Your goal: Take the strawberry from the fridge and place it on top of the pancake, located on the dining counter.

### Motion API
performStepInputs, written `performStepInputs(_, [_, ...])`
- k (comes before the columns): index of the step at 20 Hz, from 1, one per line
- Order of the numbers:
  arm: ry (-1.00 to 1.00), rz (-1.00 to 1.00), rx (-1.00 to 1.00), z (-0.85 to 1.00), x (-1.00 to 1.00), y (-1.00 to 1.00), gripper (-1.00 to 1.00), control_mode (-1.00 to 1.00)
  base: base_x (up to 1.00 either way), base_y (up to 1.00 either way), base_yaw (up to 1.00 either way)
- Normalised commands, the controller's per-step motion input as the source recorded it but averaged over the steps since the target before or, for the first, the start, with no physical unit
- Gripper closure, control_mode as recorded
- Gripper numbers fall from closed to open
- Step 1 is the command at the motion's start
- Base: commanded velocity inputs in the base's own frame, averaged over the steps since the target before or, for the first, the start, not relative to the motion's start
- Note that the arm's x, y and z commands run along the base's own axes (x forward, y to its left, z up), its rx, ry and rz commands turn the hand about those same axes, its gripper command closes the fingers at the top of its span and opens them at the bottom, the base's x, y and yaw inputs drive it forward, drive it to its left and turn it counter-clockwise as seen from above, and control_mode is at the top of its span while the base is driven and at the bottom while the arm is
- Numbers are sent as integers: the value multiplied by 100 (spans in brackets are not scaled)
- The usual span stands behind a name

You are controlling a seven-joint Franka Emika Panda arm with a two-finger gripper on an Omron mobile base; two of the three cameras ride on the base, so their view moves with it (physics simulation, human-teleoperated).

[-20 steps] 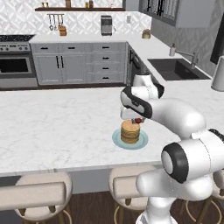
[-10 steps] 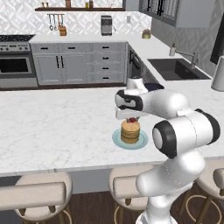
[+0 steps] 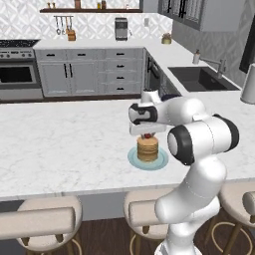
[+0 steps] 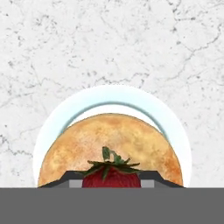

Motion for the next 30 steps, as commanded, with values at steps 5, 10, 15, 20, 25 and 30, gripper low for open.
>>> performStepInputs(5, [-2, 2, -3, -22, -6, 3, 100, -100, 0, 0, 0])
performStepInputs(10, [-14, 3, -6, 0, -30, 5, 100, -100, 0, 0, 0])
performStepInputs(15, [-10, 1, -3, -6, -41, 1, 100, -100, 0, 0, 0])
performStepInputs(20, [0, 0, 0, -15, 0, 0, 100, -100, 0, 0, 0])
performStepInputs(25, [0, 2, 0, -12, 23, 0, 100, -100, 0, 0, 0])
performStepInputs(30, [0, 3, 0, -19, -10, 0, -100, -100, 0, 0, 0])
